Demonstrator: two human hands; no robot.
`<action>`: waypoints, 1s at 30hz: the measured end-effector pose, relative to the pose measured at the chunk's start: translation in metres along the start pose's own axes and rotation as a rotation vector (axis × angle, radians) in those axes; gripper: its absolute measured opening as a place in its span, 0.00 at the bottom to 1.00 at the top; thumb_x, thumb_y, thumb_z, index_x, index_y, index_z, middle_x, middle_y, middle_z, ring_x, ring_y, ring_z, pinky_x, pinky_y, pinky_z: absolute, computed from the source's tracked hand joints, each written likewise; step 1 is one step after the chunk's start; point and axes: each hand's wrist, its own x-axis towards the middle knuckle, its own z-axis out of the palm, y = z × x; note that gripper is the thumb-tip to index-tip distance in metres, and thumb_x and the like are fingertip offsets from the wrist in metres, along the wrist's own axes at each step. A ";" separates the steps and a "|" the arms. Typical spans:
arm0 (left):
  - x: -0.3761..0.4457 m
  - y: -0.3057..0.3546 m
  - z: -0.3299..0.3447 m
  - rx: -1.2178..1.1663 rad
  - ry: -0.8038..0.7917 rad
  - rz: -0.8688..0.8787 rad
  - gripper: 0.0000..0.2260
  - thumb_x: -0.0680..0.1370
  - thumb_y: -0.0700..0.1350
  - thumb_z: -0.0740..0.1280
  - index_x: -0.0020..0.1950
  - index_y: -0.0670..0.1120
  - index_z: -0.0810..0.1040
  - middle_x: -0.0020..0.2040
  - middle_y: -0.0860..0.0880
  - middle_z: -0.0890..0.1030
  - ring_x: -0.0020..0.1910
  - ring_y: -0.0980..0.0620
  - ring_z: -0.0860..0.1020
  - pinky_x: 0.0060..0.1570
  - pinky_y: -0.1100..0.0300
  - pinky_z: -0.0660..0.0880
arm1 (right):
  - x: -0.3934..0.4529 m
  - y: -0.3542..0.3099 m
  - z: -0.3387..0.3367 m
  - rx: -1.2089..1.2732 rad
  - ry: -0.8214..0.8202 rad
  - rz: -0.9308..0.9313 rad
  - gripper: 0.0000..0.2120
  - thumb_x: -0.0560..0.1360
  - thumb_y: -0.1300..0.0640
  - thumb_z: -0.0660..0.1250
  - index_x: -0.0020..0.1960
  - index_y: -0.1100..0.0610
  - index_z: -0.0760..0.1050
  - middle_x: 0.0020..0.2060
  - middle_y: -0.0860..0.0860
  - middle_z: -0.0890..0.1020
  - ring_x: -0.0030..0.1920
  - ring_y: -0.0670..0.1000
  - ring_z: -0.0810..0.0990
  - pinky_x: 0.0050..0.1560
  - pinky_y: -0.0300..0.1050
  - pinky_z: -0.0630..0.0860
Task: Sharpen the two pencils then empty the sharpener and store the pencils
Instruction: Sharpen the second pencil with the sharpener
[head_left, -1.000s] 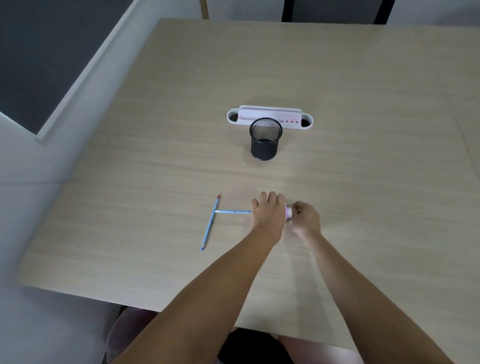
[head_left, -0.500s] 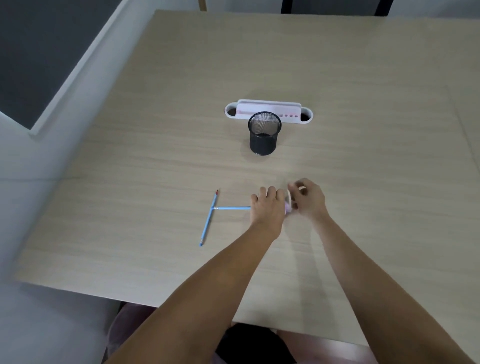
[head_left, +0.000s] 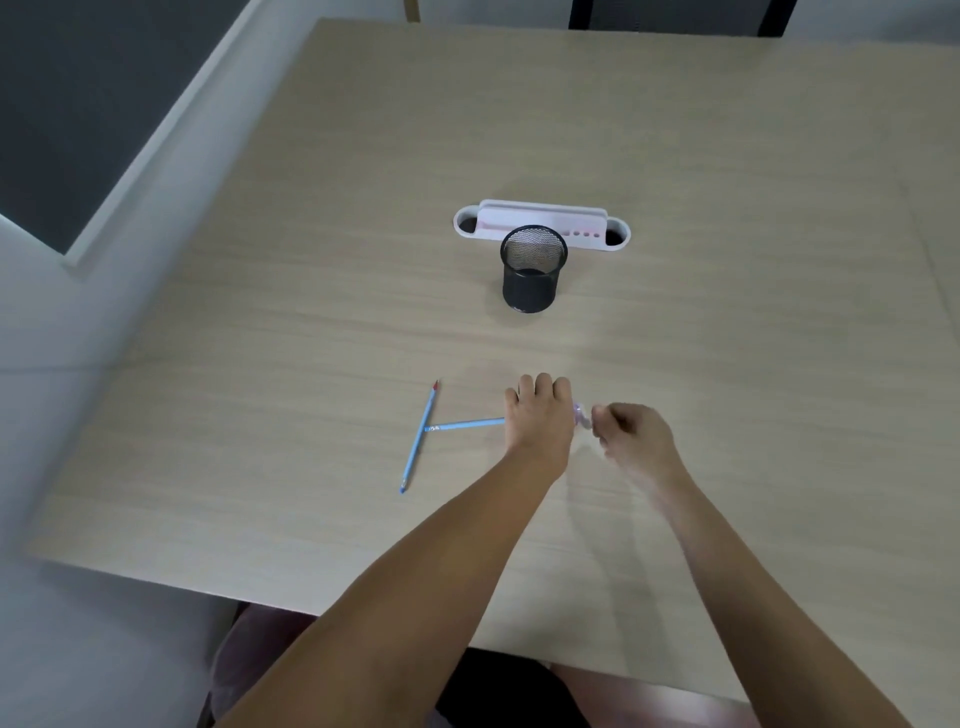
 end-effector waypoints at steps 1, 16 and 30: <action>0.000 0.001 0.000 -0.012 0.004 -0.001 0.21 0.73 0.43 0.70 0.62 0.43 0.66 0.61 0.44 0.71 0.60 0.43 0.69 0.54 0.54 0.66 | 0.006 -0.004 -0.002 -0.024 0.021 -0.015 0.20 0.76 0.53 0.60 0.27 0.55 0.71 0.25 0.54 0.74 0.31 0.55 0.73 0.37 0.46 0.69; 0.001 -0.003 0.000 0.051 0.023 0.044 0.22 0.72 0.41 0.71 0.62 0.44 0.66 0.60 0.44 0.71 0.58 0.44 0.69 0.52 0.54 0.66 | -0.009 -0.006 -0.008 0.336 -0.006 -0.120 0.04 0.74 0.67 0.66 0.41 0.67 0.77 0.30 0.61 0.78 0.25 0.50 0.70 0.27 0.38 0.67; 0.003 -0.005 0.000 0.083 0.010 0.055 0.25 0.68 0.38 0.72 0.61 0.44 0.66 0.59 0.45 0.70 0.57 0.44 0.69 0.50 0.55 0.65 | -0.029 0.016 0.035 0.139 0.066 0.121 0.21 0.80 0.53 0.55 0.33 0.63 0.68 0.22 0.53 0.72 0.17 0.49 0.69 0.23 0.36 0.68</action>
